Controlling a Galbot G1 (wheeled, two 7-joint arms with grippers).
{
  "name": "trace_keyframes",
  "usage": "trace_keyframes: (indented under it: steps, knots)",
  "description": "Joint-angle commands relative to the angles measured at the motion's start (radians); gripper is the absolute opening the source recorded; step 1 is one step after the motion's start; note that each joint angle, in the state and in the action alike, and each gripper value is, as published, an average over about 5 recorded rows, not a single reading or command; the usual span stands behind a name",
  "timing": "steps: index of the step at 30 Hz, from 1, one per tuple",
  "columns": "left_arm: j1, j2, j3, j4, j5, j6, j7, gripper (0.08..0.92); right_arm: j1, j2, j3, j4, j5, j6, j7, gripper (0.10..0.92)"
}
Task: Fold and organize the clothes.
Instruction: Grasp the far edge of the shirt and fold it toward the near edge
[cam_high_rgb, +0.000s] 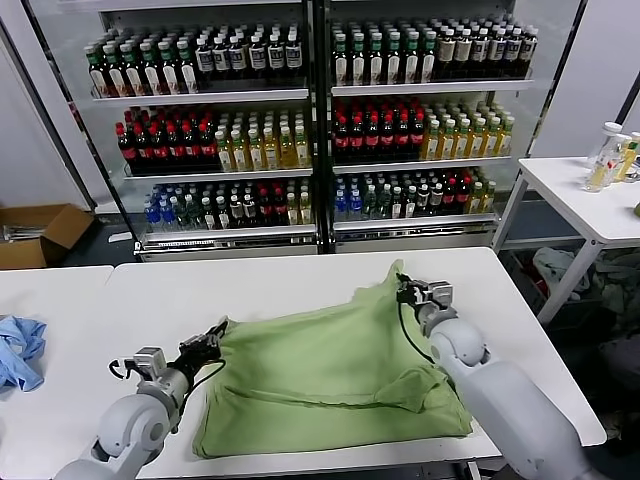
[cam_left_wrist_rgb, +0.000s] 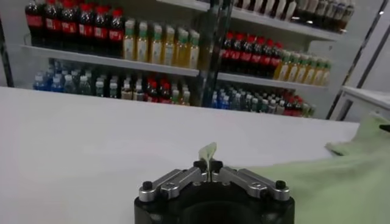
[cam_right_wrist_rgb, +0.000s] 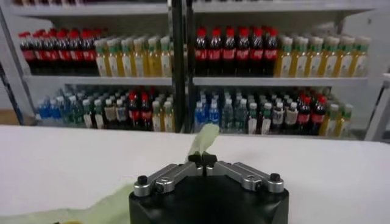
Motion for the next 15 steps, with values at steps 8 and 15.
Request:
trace_keyframes:
  steps: [8,15]
  knots:
    - [0.244,-0.005,-0.138,-0.172,0.024,0.014,0.0,0.093,-0.575,-0.101,0.344,0.509,-0.029,0.021,0.003,0.106]
    - [0.293,-0.017,-0.138,-0.199,0.077,0.023,0.006,0.092,-0.764,-0.083,0.429,0.578,-0.066,0.032,0.004,0.106]
